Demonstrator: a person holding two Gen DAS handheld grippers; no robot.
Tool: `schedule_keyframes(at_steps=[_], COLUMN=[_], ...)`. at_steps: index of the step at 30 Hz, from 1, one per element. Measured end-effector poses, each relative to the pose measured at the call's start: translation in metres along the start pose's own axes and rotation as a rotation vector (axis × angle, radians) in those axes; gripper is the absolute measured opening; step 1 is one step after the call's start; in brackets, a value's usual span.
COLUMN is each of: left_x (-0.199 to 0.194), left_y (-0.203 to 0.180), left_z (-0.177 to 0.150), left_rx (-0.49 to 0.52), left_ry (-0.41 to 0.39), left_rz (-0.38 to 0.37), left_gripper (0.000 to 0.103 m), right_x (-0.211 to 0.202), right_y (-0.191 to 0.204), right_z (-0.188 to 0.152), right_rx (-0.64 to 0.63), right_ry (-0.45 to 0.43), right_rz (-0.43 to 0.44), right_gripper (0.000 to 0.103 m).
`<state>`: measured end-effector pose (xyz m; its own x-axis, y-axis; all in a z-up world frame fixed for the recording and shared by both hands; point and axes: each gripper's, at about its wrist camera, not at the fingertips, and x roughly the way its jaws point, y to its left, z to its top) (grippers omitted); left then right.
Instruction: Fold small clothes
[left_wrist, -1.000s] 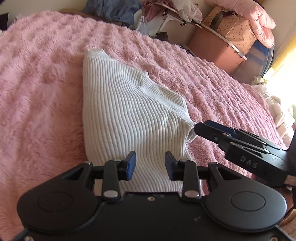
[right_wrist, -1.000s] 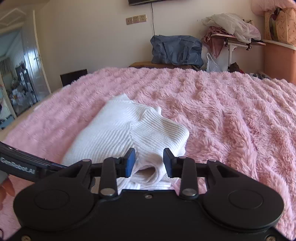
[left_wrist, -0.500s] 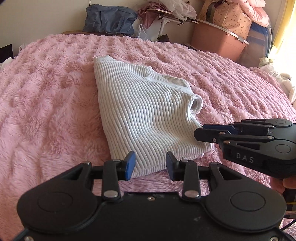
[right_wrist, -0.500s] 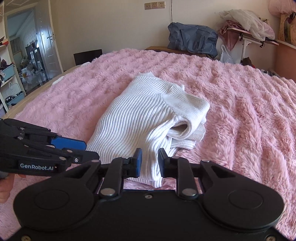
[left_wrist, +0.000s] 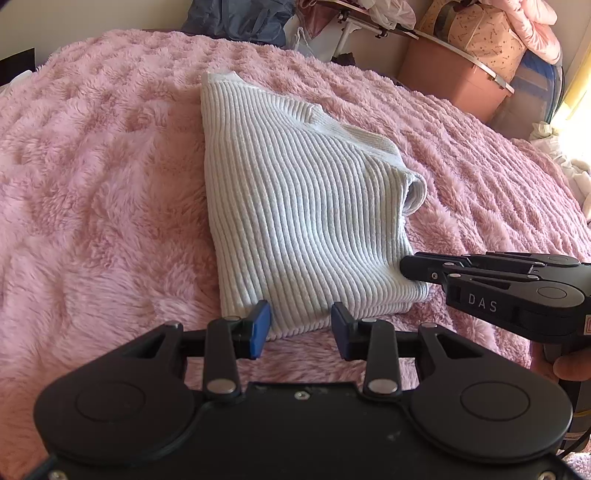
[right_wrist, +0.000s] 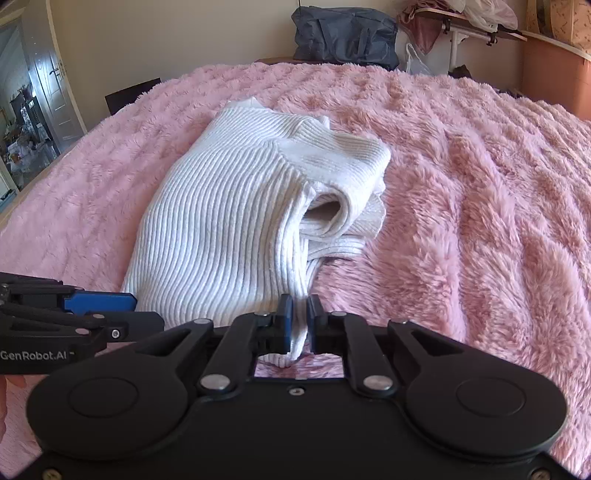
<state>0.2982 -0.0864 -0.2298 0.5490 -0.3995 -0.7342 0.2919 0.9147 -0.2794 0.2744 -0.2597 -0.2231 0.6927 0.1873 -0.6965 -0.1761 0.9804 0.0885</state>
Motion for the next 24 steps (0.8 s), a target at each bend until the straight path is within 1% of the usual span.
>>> schedule_keyframes(at_steps=[3, 5, 7, 9, 12, 13, 15, 18, 20, 24], left_x=[-0.022, -0.031, -0.032, -0.025, -0.009, -0.003, 0.009, 0.028, 0.038, 0.048], left_y=[-0.004, -0.006, -0.005, -0.005, -0.003, -0.001, 0.004, 0.013, 0.017, 0.014], left_z=[0.010, 0.020, 0.032, 0.045, 0.058, 0.061, 0.066, 0.066, 0.062, 0.055], left_rx=[0.005, 0.003, -0.012, -0.020, -0.033, -0.044, -0.068, -0.112, -0.128, -0.103], left_ry=[-0.066, -0.107, -0.128, -0.134, -0.127, -0.122, -0.095, -0.042, -0.017, -0.006], left_rz=[-0.021, -0.031, -0.038, -0.037, -0.024, -0.019, -0.017, -0.036, -0.038, -0.014], left_gripper=[0.037, 0.037, 0.038, 0.038, 0.038, 0.038, 0.038, 0.039, 0.039, 0.041], right_x=[-0.015, -0.027, -0.031, -0.026, -0.011, -0.004, 0.012, 0.034, 0.041, 0.044], right_y=[0.001, 0.002, 0.003, 0.004, 0.006, 0.007, 0.006, -0.003, -0.006, -0.006], right_z=[0.009, 0.018, 0.032, 0.047, 0.062, 0.065, 0.070, 0.067, 0.061, 0.058], right_rx=[0.004, -0.007, -0.021, -0.036, -0.076, -0.096, -0.109, -0.105, -0.121, -0.125], right_ry=[-0.032, -0.086, -0.136, -0.162, -0.188, -0.186, -0.153, -0.096, -0.097, -0.097], right_rz=[0.022, 0.035, 0.033, 0.037, 0.034, 0.027, -0.004, -0.045, -0.055, -0.058], right_gripper=[0.011, 0.011, 0.011, 0.011, 0.011, 0.011, 0.011, 0.011, 0.011, 0.011])
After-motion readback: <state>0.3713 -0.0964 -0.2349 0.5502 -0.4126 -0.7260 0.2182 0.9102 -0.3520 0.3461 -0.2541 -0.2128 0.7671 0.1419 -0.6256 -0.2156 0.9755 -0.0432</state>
